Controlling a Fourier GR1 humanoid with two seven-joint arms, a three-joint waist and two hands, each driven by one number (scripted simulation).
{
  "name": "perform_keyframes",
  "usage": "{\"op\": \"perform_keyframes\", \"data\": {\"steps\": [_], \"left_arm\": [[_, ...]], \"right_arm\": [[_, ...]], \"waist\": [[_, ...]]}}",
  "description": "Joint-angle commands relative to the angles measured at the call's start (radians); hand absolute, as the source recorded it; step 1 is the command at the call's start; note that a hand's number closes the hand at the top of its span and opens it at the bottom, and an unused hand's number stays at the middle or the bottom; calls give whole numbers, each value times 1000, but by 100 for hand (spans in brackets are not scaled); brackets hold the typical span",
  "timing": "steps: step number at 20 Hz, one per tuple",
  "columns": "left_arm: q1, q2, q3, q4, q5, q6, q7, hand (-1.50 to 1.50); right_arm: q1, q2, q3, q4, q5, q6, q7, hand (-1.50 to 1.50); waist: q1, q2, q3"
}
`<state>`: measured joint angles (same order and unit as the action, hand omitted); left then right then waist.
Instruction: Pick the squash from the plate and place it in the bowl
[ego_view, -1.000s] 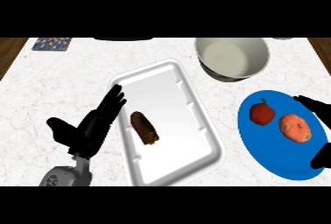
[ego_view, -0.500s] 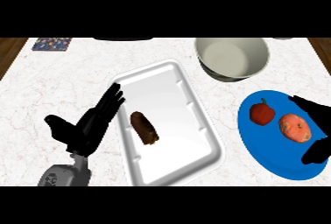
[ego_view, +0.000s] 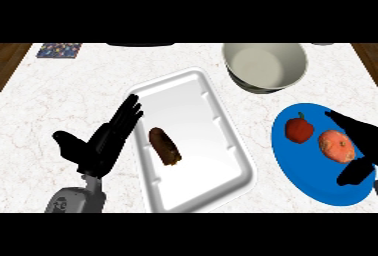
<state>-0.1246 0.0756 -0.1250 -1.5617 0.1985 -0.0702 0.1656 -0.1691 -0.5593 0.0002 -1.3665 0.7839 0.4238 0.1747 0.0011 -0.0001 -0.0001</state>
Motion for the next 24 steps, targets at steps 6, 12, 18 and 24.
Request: {"op": "perform_keyframes", "data": {"steps": [6,12,18,24], "left_arm": [[19,-43,-16,27,-60,7,-49,0],[43,3,47,33,-11,-68,-54,0],[22,-26,25,-32,-22,-33,27,0],[47,-24,17,-14,-28,-54,-19,0]], "right_arm": [[-68,47,-11,164,74,-93,-170,150],[-19,53,-24,98,108,-108,-212,150],[32,84,-10,86,160,-177,-236,150],[-155,286,73,31,278,-133,133,150]], "waist": [[3,1,0],[-2,0,0],[-4,-1,0],[21,-1,-2]]}}
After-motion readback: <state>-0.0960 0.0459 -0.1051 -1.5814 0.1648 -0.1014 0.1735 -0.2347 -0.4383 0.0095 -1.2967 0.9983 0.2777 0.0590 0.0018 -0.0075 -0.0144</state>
